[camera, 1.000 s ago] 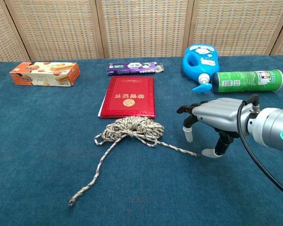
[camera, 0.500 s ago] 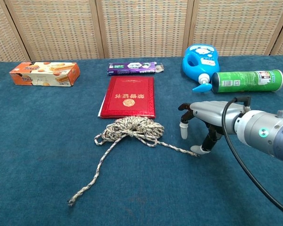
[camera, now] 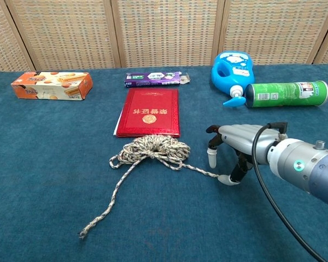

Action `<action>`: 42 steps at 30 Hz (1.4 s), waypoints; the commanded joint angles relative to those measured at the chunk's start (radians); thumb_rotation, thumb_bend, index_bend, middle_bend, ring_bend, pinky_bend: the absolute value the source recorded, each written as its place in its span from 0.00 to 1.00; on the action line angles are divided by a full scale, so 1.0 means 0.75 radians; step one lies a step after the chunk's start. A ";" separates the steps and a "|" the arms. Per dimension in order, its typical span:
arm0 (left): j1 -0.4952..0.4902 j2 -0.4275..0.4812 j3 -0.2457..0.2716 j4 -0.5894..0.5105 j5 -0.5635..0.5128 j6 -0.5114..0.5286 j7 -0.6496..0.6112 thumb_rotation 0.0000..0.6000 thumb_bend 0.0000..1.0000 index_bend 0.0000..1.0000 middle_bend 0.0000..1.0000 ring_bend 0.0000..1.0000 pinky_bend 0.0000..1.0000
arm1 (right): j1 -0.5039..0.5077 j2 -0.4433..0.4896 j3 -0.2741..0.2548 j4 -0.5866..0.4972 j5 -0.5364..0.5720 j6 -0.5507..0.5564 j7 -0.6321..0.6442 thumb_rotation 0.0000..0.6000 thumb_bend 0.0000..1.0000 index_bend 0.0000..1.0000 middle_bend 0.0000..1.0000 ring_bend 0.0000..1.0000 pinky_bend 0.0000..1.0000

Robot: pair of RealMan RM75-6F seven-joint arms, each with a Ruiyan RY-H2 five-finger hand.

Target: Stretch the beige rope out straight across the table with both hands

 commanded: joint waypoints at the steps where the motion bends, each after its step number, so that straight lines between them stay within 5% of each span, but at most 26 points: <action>1: -0.001 -0.001 0.000 -0.001 -0.001 0.000 0.002 1.00 0.05 0.00 0.00 0.00 0.00 | -0.004 -0.013 0.002 0.015 -0.002 -0.002 0.007 1.00 0.30 0.47 0.00 0.00 0.00; 33: -0.003 0.000 0.003 0.001 -0.009 -0.003 -0.001 1.00 0.05 0.00 0.00 0.00 0.00 | -0.012 -0.083 0.013 0.104 0.004 -0.005 -0.047 1.00 0.31 0.58 0.00 0.00 0.00; 42: -0.004 -0.001 0.004 0.003 -0.010 -0.005 -0.002 1.00 0.05 0.00 0.00 0.00 0.00 | -0.011 -0.086 0.024 0.095 0.000 -0.004 -0.057 1.00 0.46 0.60 0.00 0.00 0.00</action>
